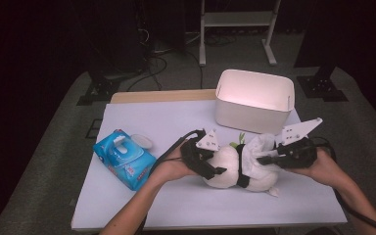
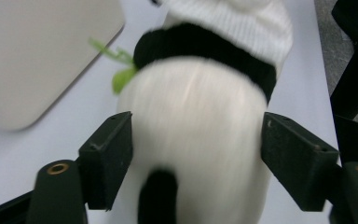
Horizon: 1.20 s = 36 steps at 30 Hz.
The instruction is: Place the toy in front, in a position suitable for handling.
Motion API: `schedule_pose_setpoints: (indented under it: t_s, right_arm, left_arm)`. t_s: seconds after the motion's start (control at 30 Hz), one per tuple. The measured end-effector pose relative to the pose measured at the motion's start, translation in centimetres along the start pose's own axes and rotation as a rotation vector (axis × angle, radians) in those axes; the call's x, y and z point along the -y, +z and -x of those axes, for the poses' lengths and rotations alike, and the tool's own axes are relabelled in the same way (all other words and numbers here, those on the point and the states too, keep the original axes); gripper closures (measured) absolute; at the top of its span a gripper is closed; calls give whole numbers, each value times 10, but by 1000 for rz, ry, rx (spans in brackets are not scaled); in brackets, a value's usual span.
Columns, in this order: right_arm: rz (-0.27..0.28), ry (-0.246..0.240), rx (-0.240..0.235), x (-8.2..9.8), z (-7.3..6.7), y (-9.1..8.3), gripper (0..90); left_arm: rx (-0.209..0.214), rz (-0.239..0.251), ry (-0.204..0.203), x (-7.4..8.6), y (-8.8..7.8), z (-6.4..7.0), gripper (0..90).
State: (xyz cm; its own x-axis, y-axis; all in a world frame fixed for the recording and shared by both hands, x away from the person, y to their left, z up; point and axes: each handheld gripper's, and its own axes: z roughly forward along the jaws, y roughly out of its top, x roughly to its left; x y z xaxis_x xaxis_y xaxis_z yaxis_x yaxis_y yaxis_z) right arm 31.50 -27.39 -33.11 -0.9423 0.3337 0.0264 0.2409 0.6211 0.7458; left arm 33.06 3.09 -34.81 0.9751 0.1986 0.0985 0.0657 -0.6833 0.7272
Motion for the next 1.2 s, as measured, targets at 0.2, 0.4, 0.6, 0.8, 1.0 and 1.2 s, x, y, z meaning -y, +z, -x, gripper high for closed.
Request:
schedule_pose_setpoints:
  t_s: [0.2, 0.4, 0.6, 0.8, 1.0, 1.2]
  right_arm:
    - [3, -18, 24, 1, -2, -6, 819]
    - [-18, -14, 59, -4, 7, -12, 819]
    - [-11, 41, 117, 5, 21, -25, 816]
    - [-6, 46, 83, 2, 24, -18, 816]
    - [-5, 45, 61, 0, 22, -12, 816]
    - [-8, 72, 105, 11, 29, -24, 810]
  left_arm:
    - [1, -8, -16, 15, 4, -1, 300]
    - [1, 5, -1, 19, 2, -3, 378]
    - [5, 12, 26, 18, 3, -1, 406]
    - [8, 7, 59, 12, 5, 2, 417]
    - [11, 12, 61, 12, 5, 2, 426]
    - [23, 36, 41, 20, 4, 0, 430]
